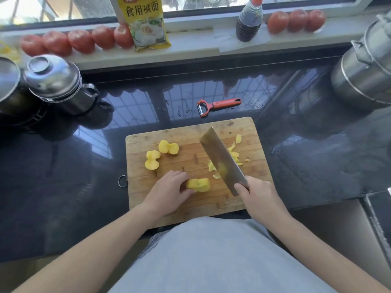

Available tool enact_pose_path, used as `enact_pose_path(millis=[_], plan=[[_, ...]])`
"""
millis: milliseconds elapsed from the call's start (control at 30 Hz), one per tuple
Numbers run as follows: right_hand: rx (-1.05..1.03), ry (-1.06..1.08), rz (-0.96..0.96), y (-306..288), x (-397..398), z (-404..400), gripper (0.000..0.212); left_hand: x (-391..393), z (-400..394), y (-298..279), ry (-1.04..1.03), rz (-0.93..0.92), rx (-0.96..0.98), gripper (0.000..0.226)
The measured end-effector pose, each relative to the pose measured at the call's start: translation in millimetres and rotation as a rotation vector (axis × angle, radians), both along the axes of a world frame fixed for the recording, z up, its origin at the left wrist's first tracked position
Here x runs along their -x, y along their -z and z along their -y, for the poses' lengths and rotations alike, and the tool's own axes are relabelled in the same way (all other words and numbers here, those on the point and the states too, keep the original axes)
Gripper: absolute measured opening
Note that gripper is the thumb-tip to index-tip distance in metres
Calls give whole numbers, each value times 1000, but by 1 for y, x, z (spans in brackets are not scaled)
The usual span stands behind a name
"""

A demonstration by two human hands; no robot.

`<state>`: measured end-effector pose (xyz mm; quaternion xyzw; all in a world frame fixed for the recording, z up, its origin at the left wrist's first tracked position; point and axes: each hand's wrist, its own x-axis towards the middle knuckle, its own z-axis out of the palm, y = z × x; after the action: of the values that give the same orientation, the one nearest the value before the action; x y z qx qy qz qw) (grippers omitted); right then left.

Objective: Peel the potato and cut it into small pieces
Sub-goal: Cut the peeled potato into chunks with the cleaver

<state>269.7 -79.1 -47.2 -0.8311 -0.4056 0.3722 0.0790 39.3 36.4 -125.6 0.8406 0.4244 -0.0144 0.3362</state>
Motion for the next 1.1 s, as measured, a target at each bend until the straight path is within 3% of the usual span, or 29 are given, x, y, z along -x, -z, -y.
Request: enact_pose_path(millis=[133, 200, 267, 367, 567, 1100], plan=[[-2, -111, 49, -4, 9, -6, 29, -9, 16, -10, -473, -24, 529, 22], [0, -203, 111, -6, 14, -8, 27, -9, 23, -7, -669, 55, 776, 25], [-2, -302, 167, -6, 18, -7, 25, -10, 28, -4, -820, 173, 895, 24], [-21, -402, 188, -4, 21, -2, 26, -14, 31, -5, -963, 268, 930, 20], [35, -537, 227, 1, 19, 10, 25, -18, 32, -6, -1046, 285, 944, 18], [159, -600, 309, 1, 22, 19, 21, -25, 46, 14, -1040, 244, 844, 27]])
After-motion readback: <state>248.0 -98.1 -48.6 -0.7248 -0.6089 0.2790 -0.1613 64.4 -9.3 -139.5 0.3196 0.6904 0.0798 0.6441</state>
